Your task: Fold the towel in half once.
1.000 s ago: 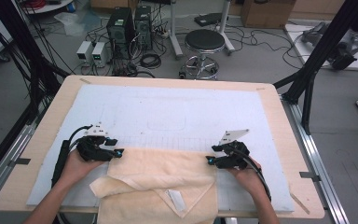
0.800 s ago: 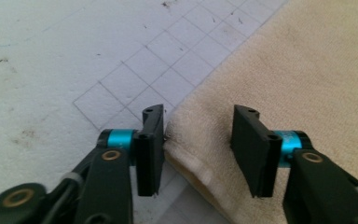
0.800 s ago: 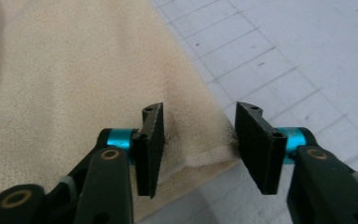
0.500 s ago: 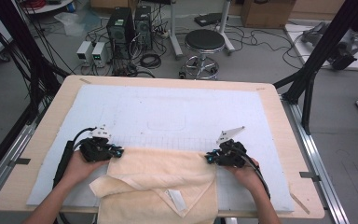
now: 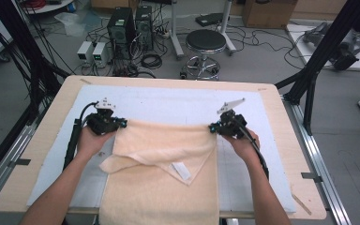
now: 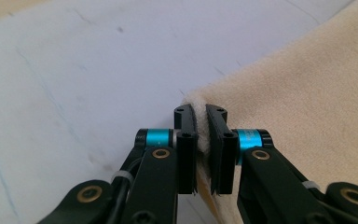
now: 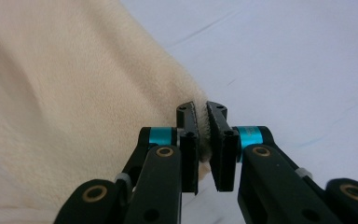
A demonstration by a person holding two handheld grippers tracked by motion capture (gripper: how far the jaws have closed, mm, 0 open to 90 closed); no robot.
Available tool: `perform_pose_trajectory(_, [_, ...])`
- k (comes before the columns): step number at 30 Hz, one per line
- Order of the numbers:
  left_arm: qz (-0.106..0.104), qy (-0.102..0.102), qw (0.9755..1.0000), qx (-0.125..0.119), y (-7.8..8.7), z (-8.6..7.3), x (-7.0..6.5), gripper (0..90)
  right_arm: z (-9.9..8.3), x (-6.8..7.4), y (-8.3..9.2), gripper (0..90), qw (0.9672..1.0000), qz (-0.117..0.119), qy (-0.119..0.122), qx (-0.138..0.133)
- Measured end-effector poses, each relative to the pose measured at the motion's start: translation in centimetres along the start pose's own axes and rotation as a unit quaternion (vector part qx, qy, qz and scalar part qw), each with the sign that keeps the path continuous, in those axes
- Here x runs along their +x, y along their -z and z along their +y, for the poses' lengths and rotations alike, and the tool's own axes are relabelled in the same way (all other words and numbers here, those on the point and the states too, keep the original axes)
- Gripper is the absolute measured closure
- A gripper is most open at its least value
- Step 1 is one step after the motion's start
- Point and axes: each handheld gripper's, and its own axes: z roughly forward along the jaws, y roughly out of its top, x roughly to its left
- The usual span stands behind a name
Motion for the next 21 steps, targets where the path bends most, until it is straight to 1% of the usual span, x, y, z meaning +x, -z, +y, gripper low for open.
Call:
perform_pose_trajectory(2, [0.017,0.001,0.9999,-0.002,-0.4,1.4,0.6,82.8,1.3,-1.3,0.0,84.3,0.9998,-0.015,-0.011,-0.009])
perform_pose_trajectory(3, [0.022,0.002,0.9997,-0.005,-0.6,2.0,0.8,82.9,1.9,-1.7,0.0,84.3,0.9996,-0.019,-0.016,-0.011])
perform_pose_trajectory(5, [0.023,0.0,0.9997,-0.005,-1.0,2.8,1.4,82.6,2.9,-2.6,-0.2,84.1,0.9995,-0.028,-0.015,-0.006])
perform_pose_trajectory(6, [0.024,-0.001,0.9997,-0.006,-1.3,2.9,1.5,81.9,2.9,-2.9,-0.5,82.7,0.9994,-0.032,-0.014,-0.009])
perform_pose_trajectory(7, [0.024,-0.004,0.9997,-0.007,-1.6,2.8,1.6,79.0,2.9,-3.3,-0.9,75.9,0.9991,-0.03,-0.028,-0.003])
perform_pose_trajectory(8, [0.03,-0.002,0.9995,0.001,-1.9,2.6,1.7,72.9,2.7,-3.6,-1.3,69.1,0.9988,-0.036,-0.031,0.001])
perform_pose_trajectory(9, [0.026,-0.002,0.9996,0.011,-2.1,2.4,1.9,69.2,2.5,-3.7,-1.6,68.0,0.9985,-0.039,-0.038,0.009])
perform_pose_trajectory(10, [0.018,0.001,0.9997,0.017,-2.1,2.1,2.2,68.0,2.2,-3.8,-1.8,64.6,0.9986,-0.034,-0.04,0.01])
perform_pose_trajectory(11, [0.011,0.004,0.9997,0.019,-1.9,1.9,2.4,65.4,2.1,-3.6,-1.8,63.2,0.9987,-0.03,-0.041,0.009])
perform_pose_trajectory(13, [0.001,0.011,0.9999,0.001,-1.4,1.4,2.5,63.5,1.9,-3.0,-1.4,63.0,0.9993,-0.028,-0.024,-0.003])
perform_pose_trajectory(15, [-0.016,0.014,0.9997,-0.016,-0.7,0.9,2.3,61.9,1.8,-2.2,-0.9,61.0,0.9996,-0.013,-0.018,-0.016])
perform_pose_trajectory(16, [-0.028,0.01,0.9993,-0.021,-0.2,0.5,2.1,60.8,1.7,-1.7,-0.6,60.8,0.9996,-0.008,-0.01,-0.024])
perform_pose_trajectory(17, [-0.035,0.009,0.999,-0.028,0.0,0.2,1.8,60.0,1.6,-0.9,-0.3,59.9,0.9994,0.002,-0.005,-0.034])
perform_pose_trajectory(19, [-0.047,-0.002,0.9983,-0.035,0.6,-0.4,1.3,59.6,1.5,0.2,0.0,58.9,0.999,0.01,0.013,-0.042])
perform_pose_trajectory(20, [-0.059,0.0,0.9977,-0.034,0.9,-0.7,1.0,58.6,1.4,0.8,0.2,58.4,0.9986,0.016,0.021,-0.046])
perform_pose_trajectory(21, [-0.07,-0.006,0.9971,-0.028,1.2,-0.9,0.7,57.9,1.2,1.5,0.3,57.3,0.9985,0.019,0.026,-0.045])
